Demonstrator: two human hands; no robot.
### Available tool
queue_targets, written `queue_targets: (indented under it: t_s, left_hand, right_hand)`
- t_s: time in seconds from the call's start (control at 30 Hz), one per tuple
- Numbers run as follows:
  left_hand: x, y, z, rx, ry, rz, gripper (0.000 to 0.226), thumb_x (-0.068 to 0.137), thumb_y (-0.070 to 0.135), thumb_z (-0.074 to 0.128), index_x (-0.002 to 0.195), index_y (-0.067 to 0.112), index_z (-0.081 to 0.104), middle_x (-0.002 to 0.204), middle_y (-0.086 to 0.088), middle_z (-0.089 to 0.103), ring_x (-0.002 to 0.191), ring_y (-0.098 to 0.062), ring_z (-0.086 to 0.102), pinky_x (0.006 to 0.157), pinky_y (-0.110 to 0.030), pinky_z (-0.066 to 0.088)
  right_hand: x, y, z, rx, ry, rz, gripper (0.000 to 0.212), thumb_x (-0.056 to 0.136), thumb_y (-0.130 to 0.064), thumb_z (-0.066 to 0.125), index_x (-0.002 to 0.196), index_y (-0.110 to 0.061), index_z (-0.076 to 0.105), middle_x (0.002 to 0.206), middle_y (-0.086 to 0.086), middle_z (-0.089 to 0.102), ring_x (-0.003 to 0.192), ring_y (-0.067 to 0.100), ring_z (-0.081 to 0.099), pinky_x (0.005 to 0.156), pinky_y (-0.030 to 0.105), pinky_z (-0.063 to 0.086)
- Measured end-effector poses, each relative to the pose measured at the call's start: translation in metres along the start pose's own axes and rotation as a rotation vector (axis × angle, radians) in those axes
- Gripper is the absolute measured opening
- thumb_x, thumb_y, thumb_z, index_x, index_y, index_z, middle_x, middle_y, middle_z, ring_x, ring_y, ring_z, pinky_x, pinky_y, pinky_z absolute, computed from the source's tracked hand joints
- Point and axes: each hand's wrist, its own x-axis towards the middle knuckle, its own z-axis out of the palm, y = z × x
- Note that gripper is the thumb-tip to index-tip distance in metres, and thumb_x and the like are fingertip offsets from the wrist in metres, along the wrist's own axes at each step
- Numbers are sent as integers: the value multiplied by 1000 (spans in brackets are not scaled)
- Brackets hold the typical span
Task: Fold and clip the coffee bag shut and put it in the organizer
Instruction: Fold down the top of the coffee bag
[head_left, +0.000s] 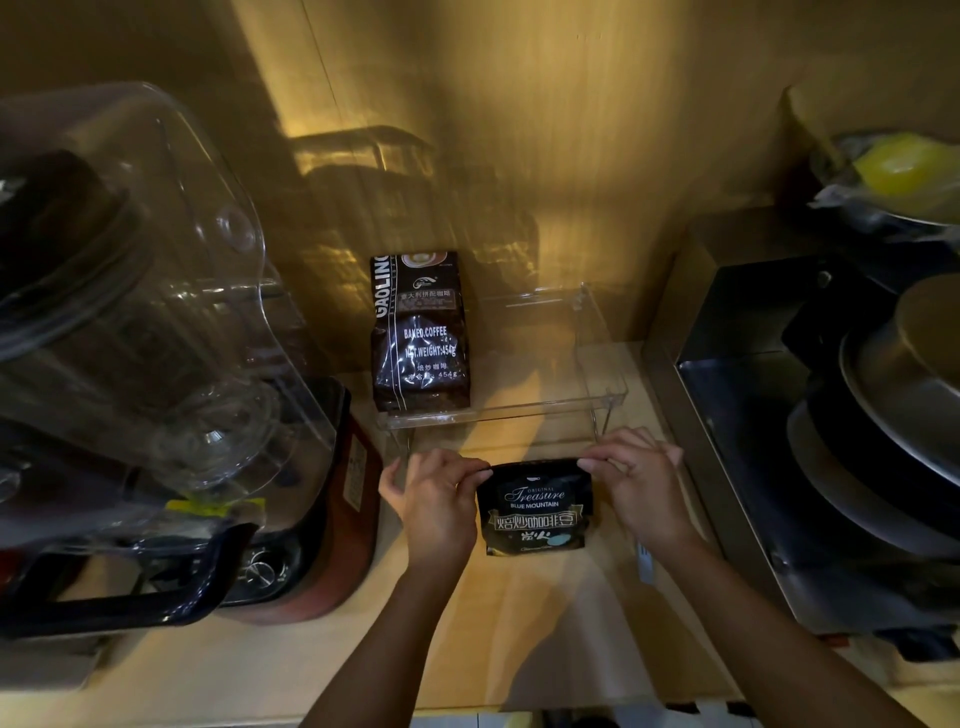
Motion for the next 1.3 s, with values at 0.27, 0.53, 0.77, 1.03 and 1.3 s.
queue_targets:
  t_s: [0.27, 0.53, 0.77, 1.03, 1.3]
  left_hand:
    - [4, 12, 0, 221, -222, 290, 6, 82, 16, 59, 86, 18, 63, 87, 0, 66, 92, -22, 57, 91, -37, 21]
    - [9, 39, 26, 214, -287, 466, 5, 83, 13, 56, 80, 13, 60, 75, -6, 64, 73, -27, 57, 68, -30, 24]
    - [17, 43, 28, 256, -258, 529, 7, 80, 17, 60, 73, 18, 58, 70, 0, 65, 71, -23, 57, 72, -31, 23]
    - [20, 15, 5, 248, -209, 427, 7, 81, 18, 62, 74, 18, 62, 75, 3, 69, 78, -20, 60, 85, -33, 20]
    - [19, 1, -3, 143, -194, 210, 19, 84, 31, 59, 77, 14, 64, 81, -3, 67, 78, -21, 58, 69, -32, 38]
  right_hand:
    - [2, -4, 0, -49, -76, -60, 11, 76, -8, 65, 68, -16, 64, 76, -7, 59, 87, 13, 48, 71, 25, 14]
    - [2, -4, 0, -86, -94, -75, 11, 77, -8, 64, 69, -16, 63, 77, -5, 59, 87, 15, 51, 72, 27, 15]
    - [1, 0, -3, -154, -40, -85, 12, 77, -13, 62, 67, -19, 63, 74, -11, 55, 85, 14, 50, 68, 27, 13]
    - [3, -1, 2, -102, -11, -62, 13, 74, -25, 54, 68, -20, 64, 74, -12, 56, 84, 14, 49, 68, 27, 13]
    - [8, 3, -2, -104, -16, -77, 12, 75, -25, 57, 68, -19, 64, 75, -6, 59, 84, 16, 51, 68, 26, 13]
